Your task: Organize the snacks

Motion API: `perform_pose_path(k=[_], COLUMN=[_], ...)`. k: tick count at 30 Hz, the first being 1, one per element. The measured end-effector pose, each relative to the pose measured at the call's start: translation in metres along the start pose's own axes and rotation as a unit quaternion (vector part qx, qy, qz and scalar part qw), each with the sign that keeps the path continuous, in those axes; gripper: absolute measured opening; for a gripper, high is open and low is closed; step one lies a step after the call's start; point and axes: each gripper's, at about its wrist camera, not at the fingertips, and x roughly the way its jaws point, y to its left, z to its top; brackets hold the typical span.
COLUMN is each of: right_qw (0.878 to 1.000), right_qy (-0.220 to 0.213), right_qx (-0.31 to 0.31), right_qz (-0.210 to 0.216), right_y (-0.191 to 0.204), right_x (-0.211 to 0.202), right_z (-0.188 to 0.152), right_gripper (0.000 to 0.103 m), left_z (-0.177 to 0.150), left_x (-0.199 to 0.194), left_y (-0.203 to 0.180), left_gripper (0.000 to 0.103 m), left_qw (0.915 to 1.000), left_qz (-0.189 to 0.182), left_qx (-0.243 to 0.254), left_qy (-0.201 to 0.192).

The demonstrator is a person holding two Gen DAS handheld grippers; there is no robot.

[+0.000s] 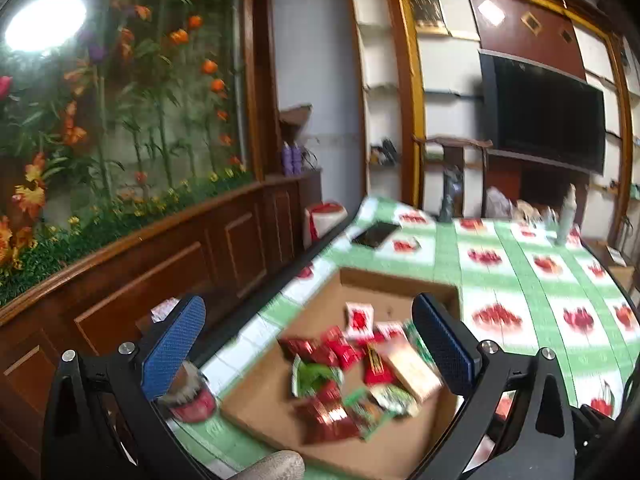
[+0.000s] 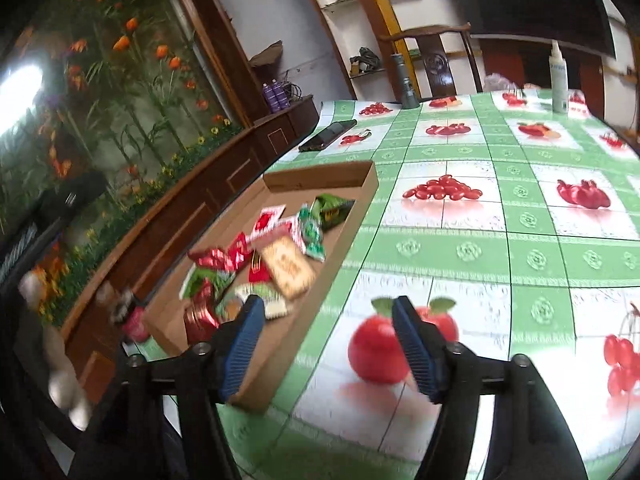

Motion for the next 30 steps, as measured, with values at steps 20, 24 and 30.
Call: perform_pose_path(k=[20,24,30], right_qw=[0.999,0.999,0.999], right_qy=[0.01,0.015,0.021], right_qx=[-0.028,-0.029,-0.027], right_qz=[-0.036,-0.038,-0.04], right_y=[0.007,0.008,0.007], right_x=[0.0,0.004,0.008], right_z=[-0.012,-0.013,-0.015], right_gripper=[0.077,0.077,0.077], left_z=[-0.035,-0.037,-0.042], left_x=[0.009,0.014,0.019], left_y=[-0.038,-0.037,-0.037], left_gripper=[0.103,0.103,0.103], left_qw=[0.9895,0.9878,0.9855], left_qz=[-0.086,-0.088,-0.091], left_qx=[0.006,0.003,0.003], left_qy=[0.116,0.128,0.143])
